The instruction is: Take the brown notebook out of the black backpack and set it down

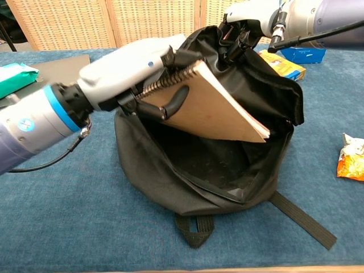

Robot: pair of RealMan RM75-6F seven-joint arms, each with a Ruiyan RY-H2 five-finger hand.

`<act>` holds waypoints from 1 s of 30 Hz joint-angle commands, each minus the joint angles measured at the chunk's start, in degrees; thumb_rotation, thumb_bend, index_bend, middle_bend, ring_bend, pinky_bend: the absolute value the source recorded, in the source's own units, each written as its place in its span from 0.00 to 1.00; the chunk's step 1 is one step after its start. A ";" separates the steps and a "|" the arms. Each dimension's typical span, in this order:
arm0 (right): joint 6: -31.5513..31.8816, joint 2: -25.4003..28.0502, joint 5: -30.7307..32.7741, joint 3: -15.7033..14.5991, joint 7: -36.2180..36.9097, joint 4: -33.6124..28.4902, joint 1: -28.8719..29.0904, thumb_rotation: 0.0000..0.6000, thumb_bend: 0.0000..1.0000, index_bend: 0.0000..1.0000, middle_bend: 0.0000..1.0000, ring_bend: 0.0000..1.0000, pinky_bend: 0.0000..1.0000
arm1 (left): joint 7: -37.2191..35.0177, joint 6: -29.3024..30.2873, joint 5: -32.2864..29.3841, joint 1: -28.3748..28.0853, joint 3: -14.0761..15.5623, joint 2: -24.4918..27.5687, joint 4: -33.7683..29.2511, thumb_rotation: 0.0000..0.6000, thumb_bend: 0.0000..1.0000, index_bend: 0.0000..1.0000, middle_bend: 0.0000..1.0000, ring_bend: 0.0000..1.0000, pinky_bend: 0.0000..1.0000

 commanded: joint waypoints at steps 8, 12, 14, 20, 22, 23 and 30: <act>-3.87 0.91 4.32 2.52 3.79 -0.07 -0.81 1.00 0.72 0.68 0.66 0.72 0.71 | -6.88 4.62 0.96 1.44 -0.87 0.59 -2.16 1.00 0.68 0.82 0.45 0.52 0.56; -6.68 2.09 5.76 3.43 5.93 -0.29 -1.23 1.00 0.72 0.68 0.66 0.72 0.71 | -10.63 6.19 0.58 2.07 -1.33 -1.16 -1.02 1.00 0.68 0.82 0.45 0.52 0.56; -7.69 2.58 6.09 3.73 6.87 -0.34 -1.43 1.00 0.72 0.68 0.66 0.72 0.71 | -12.10 7.01 0.47 2.34 -1.61 -1.92 -0.54 1.00 0.68 0.82 0.45 0.52 0.56; -9.38 3.83 6.08 3.74 8.42 -0.15 -1.69 1.00 0.72 0.68 0.66 0.72 0.71 | -16.11 9.10 0.00 3.01 -2.68 -2.91 -1.15 1.00 0.68 0.82 0.45 0.52 0.56; -9.30 4.28 5.97 3.34 8.75 0.24 -1.92 1.00 0.72 0.68 0.66 0.72 0.71 | -18.39 11.83 -0.43 3.92 -4.02 -1.19 -4.17 1.00 0.68 0.82 0.45 0.52 0.56; -9.36 4.35 5.88 3.20 8.88 0.33 -1.95 1.00 0.72 0.68 0.66 0.72 0.71 | -18.84 12.03 -0.56 4.12 -4.18 -0.32 -5.37 1.00 0.68 0.82 0.45 0.52 0.56; -9.62 4.49 5.22 2.12 9.42 0.65 -2.11 1.00 0.72 0.68 0.66 0.72 0.71 | -20.67 14.15 -2.98 6.23 -6.78 6.96 -14.46 1.00 0.68 0.82 0.45 0.52 0.56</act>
